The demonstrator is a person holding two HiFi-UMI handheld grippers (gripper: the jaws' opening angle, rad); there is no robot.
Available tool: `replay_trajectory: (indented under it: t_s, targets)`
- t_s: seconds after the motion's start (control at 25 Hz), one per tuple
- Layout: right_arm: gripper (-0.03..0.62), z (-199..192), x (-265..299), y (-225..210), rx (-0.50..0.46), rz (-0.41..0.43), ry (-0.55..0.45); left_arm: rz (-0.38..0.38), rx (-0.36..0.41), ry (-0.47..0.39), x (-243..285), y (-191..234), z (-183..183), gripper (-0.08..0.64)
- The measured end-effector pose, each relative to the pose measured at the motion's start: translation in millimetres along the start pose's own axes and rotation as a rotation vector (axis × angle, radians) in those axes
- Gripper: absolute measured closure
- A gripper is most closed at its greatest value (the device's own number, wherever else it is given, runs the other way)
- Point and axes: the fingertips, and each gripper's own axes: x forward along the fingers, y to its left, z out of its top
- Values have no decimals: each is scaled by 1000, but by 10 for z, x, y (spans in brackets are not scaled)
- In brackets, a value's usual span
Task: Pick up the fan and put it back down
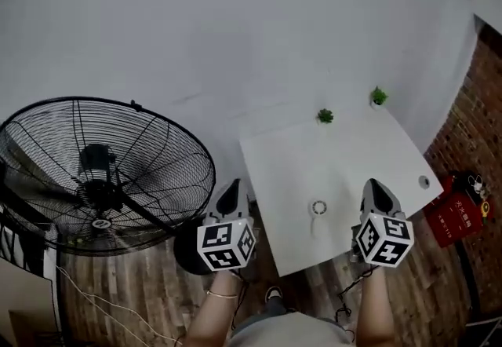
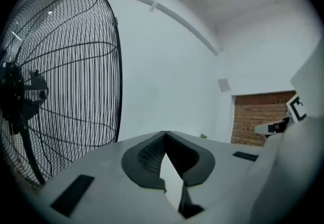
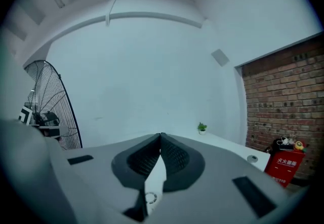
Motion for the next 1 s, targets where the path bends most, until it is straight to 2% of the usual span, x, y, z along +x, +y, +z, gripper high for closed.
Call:
replay_trajectory:
  t_s: [0.16, 0.4, 0.56, 0.72, 0.88, 1.0]
  targets:
    - [592, 364, -128, -133, 0, -4, -100, -7, 5, -59, 2, -52, 297, 548]
    - [592, 694, -417, -449, -8, -66, -218, -31, 9, -117, -23, -130, 641, 549]
    - [592, 706, -527, -589, 8, -99, -229, -45, 12, -111, -21, -203, 660, 549]
    - [592, 668, -604, -598, 6, -97, -228, -54, 13, -97, -17, -248, 606, 549]
    - [592, 610, -640, -571, -45, -100, -204, -69, 14, -86, -8, -317, 547, 549]
    - [592, 600, -633, -543, -48, -90, -196, -72, 17, -78, -10, -349, 515, 549]
